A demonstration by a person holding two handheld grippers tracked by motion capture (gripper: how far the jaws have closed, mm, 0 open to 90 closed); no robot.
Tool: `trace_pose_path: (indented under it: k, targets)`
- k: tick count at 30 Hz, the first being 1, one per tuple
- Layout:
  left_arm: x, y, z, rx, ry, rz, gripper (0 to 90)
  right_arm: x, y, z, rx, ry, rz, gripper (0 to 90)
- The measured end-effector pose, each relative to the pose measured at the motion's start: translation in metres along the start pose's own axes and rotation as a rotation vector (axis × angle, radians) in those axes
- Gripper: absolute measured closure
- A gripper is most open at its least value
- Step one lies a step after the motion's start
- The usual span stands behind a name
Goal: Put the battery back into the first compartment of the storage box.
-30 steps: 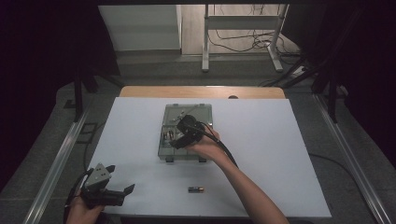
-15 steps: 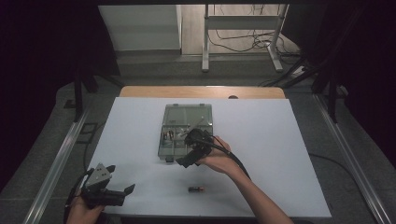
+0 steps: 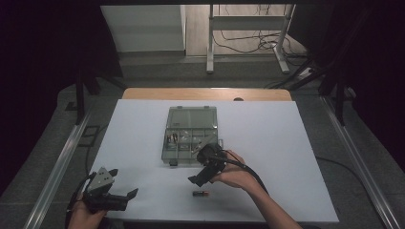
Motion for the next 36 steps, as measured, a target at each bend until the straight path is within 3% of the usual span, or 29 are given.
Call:
trace_pose_path:
  k: [3,7,11,16,21,24,31,36]
  targets:
    - [0.0,0.0,0.0,0.0,0.0,0.0,2.0,0.007,-0.004,-0.001,-0.018,-0.022,-0.006,0.5]
    - [0.0,0.0,0.0,0.0,0.001,0.0,2.0,0.018,-0.01,-0.004,0.021,-0.031,-0.014,10.6]
    - [0.0,0.0,0.0,0.0,0.0,-0.001,2.0,0.028,-0.017,-0.008,0.007,-0.046,0.006,23.9]
    - [0.0,0.0,0.0,-0.001,0.001,-0.001,2.0,0.035,-0.026,-0.016,-0.026,-0.073,0.059,43.9]
    - [0.0,0.001,0.0,-0.001,0.001,-0.003,2.0,0.036,-0.032,-0.03,-0.061,-0.148,0.106,61.1]
    - [0.0,0.0,0.0,0.0,0.001,-0.001,2.0,0.036,-0.036,-0.03,0.006,-0.145,0.169,75.8]
    - [0.0,0.001,0.0,-0.001,0.0,-0.005,2.0,0.036,-0.035,-0.03,0.001,-0.141,0.165,76.6]
    - [0.0,0.001,0.0,0.0,0.001,-0.004,2.0,0.034,-0.032,-0.026,-0.016,-0.11,0.135,76.6]
Point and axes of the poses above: each handheld gripper's, and its own axes: z roughly backward along the jaws, x roughly out of its underside, y roughly to its right, the point moved 1 cm from there along -z, roughly forward along the jaws, and after that the axes turned 12 degrees about -y, right-handed, at the moved point
